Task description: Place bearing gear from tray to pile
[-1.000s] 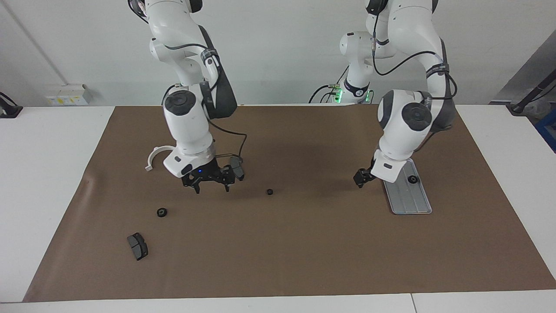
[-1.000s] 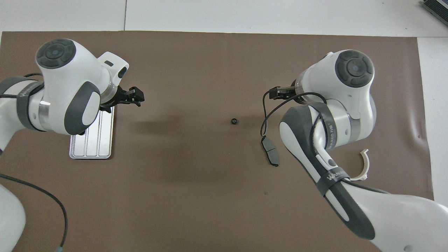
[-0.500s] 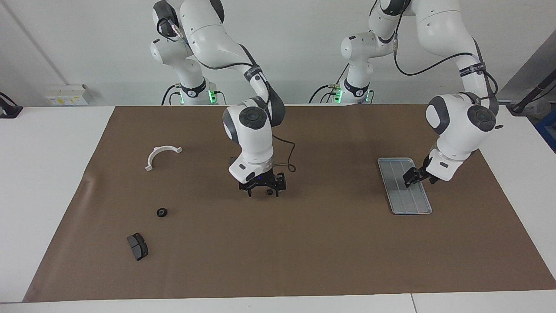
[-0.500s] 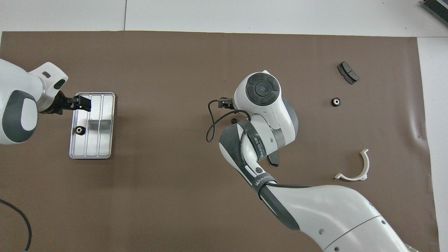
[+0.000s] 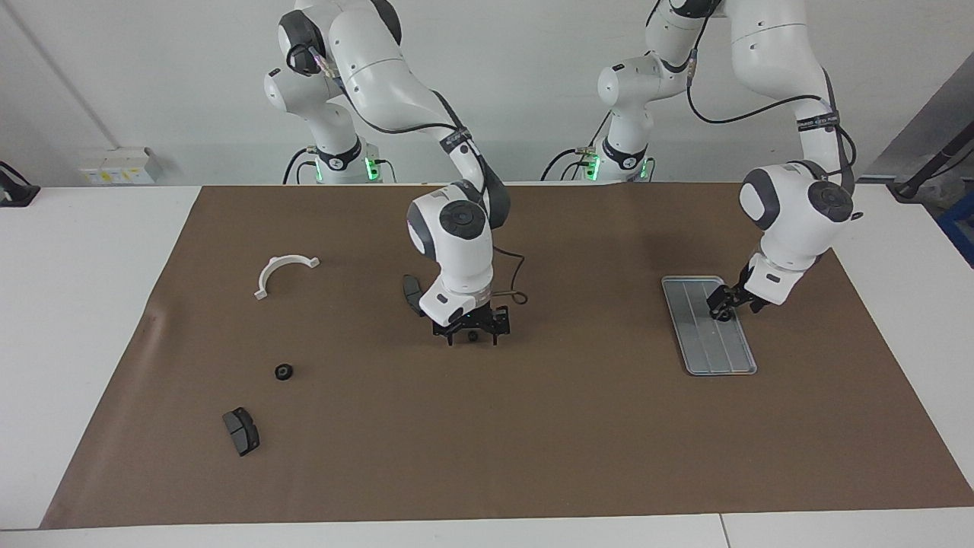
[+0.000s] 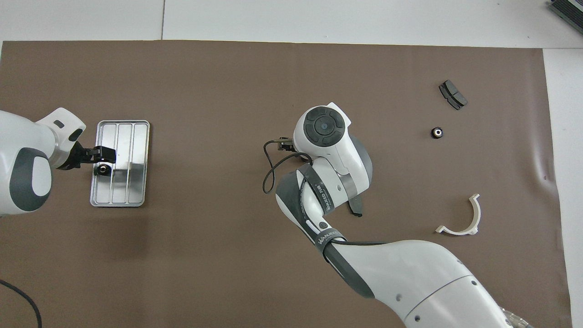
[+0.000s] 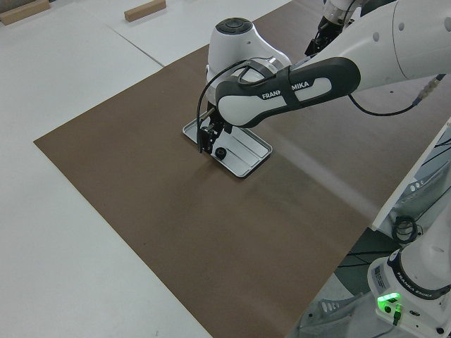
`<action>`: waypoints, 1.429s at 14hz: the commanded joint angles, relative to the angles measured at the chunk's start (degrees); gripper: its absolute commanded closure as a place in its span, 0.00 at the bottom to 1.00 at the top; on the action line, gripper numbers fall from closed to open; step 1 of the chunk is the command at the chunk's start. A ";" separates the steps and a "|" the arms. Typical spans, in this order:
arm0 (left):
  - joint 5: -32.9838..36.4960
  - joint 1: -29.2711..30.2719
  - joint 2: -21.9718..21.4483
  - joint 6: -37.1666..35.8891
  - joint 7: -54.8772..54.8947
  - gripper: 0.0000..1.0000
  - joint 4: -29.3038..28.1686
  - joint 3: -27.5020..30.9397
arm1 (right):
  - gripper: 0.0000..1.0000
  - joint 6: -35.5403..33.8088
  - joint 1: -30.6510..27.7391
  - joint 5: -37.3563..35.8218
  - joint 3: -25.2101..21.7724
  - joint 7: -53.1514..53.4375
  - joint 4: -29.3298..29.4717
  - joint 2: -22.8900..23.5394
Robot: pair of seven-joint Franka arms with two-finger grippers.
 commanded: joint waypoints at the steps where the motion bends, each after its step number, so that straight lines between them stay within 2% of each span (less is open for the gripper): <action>1: -0.77 -0.95 -2.33 1.54 -3.57 0.00 -3.29 -0.07 | 0.32 0.10 0.51 -0.84 -0.14 1.24 -1.94 -0.56; 5: -0.77 -1.65 -3.12 1.63 -7.62 0.00 -5.05 -0.07 | 0.37 -0.34 0.69 -0.84 -0.14 1.24 -2.47 -0.83; 8: -0.77 -1.48 -3.47 2.41 -9.99 0.00 -6.45 0.02 | 0.50 -0.51 0.69 -0.84 -0.05 1.15 -2.47 -0.83; 11: -0.77 -1.04 -3.56 7.15 -11.49 0.01 -9.18 0.02 | 0.50 -0.95 1.48 -0.84 -0.05 1.15 -2.47 -0.92; 15: -0.77 -0.95 -3.47 7.60 -12.55 0.14 -9.18 -0.07 | 0.50 -1.74 1.66 -0.84 -0.05 1.07 -2.47 -1.01; 18: -0.77 -0.86 -3.39 7.43 -12.46 0.37 -8.92 -0.07 | 0.50 -0.87 1.57 -0.84 -0.14 1.07 -2.47 -0.92; 20: -0.77 -0.78 -3.39 7.43 -12.46 0.45 -8.83 -0.07 | 0.51 -0.78 1.48 -0.84 -0.14 1.07 -2.47 -0.92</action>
